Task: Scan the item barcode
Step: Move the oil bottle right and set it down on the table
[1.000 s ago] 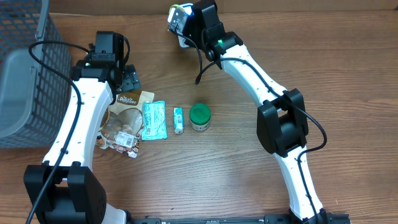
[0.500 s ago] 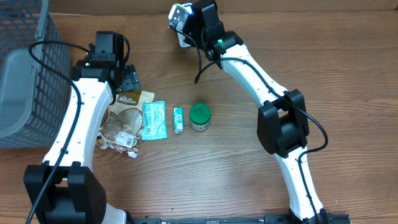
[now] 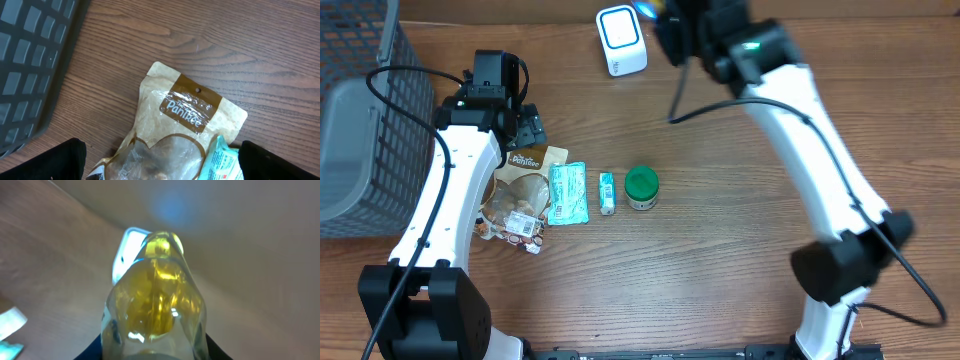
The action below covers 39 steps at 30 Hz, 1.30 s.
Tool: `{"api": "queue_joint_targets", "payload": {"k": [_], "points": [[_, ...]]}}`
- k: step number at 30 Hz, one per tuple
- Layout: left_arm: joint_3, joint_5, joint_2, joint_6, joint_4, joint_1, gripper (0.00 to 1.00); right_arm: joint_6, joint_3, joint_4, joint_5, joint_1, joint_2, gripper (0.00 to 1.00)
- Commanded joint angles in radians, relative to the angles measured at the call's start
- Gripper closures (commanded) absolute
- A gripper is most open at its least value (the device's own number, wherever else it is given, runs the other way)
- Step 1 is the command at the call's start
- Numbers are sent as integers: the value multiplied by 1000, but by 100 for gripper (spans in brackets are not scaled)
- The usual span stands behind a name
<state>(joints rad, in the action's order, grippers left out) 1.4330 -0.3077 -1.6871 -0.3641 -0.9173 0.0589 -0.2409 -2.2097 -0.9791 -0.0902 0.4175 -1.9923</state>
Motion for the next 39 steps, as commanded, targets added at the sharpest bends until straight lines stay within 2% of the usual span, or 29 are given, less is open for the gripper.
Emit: {"api": "queue_joint_targets", "payload": {"k": [1, 3, 8, 17, 24, 26, 29, 31, 33, 35, 36, 37, 39], "points": [[3, -13, -10, 1, 2, 8, 0, 289, -6, -160, -14, -92, 15, 96], [3, -13, -10, 1, 2, 8, 0, 333, 2, -321, -14, -152, 7, 89], [3, -13, -10, 1, 2, 8, 0, 421, 67, -509, -14, -288, -19, 89], [3, -13, -10, 1, 2, 8, 0, 517, 302, -492, 17, -476, -19, 90], [3, -13, -10, 1, 2, 8, 0, 530, 402, -454, 17, -513, -19, 87], [3, -13, -10, 1, 2, 8, 0, 530, 411, -455, 17, -513, -19, 78], [3, -14, -10, 1, 2, 8, 0, 530, 415, -455, 17, -513, -19, 70], [3, -13, -10, 1, 2, 8, 0, 529, 415, -455, 16, -513, -19, 54], [3, -13, -10, 1, 2, 8, 0, 529, 415, -455, 17, -513, -19, 44], [4, -13, -10, 1, 2, 8, 1, 529, 415, -455, 17, -513, -19, 16], [3, -13, -10, 1, 2, 8, 0, 530, 415, -455, 17, -513, -19, 7], [3, -14, -10, 1, 2, 8, 0, 529, 415, -454, 17, -513, -19, 2], [4, -13, -10, 1, 2, 8, 0, 530, 415, -452, 17, -513, -19, 0]]}}
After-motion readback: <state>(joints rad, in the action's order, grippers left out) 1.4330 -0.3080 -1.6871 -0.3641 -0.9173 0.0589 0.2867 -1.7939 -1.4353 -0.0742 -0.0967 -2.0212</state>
